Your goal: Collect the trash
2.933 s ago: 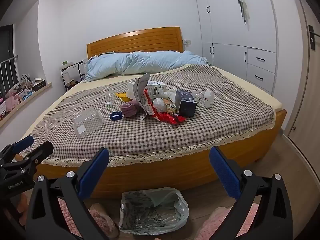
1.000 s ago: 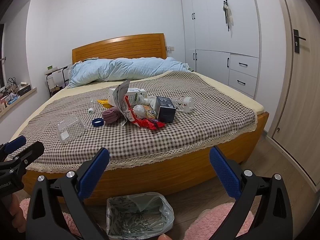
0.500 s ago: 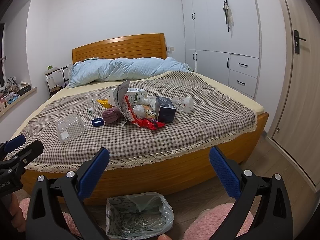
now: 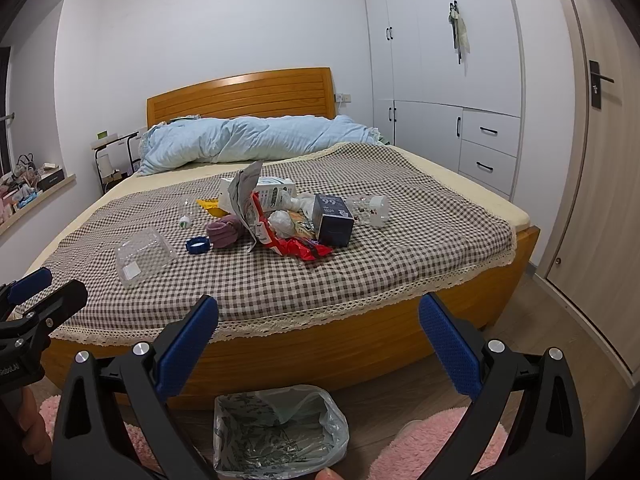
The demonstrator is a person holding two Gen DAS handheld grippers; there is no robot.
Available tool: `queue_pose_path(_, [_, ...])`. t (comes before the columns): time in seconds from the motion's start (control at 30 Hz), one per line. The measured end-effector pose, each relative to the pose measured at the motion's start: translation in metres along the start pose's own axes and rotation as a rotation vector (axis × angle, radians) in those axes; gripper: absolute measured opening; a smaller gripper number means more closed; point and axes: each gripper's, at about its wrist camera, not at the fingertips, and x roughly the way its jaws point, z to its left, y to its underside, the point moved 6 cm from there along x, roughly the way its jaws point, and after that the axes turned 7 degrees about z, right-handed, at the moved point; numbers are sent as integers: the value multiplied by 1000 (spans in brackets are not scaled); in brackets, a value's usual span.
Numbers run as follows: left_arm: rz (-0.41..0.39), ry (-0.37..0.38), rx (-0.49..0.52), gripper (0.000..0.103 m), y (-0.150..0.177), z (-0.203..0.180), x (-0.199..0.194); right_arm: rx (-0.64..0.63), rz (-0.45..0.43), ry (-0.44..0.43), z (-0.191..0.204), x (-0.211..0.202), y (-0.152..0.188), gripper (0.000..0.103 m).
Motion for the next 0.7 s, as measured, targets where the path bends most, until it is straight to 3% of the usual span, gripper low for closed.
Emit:
queue_pose_path(0.37, [-4, -2, 2, 96, -2, -2, 0, 2, -2, -2, 0, 1, -1, 97])
queue_pose_path(0.7, [-5, -44, 3, 96, -14, 5, 10, 20, -2, -59, 1, 18, -11, 97])
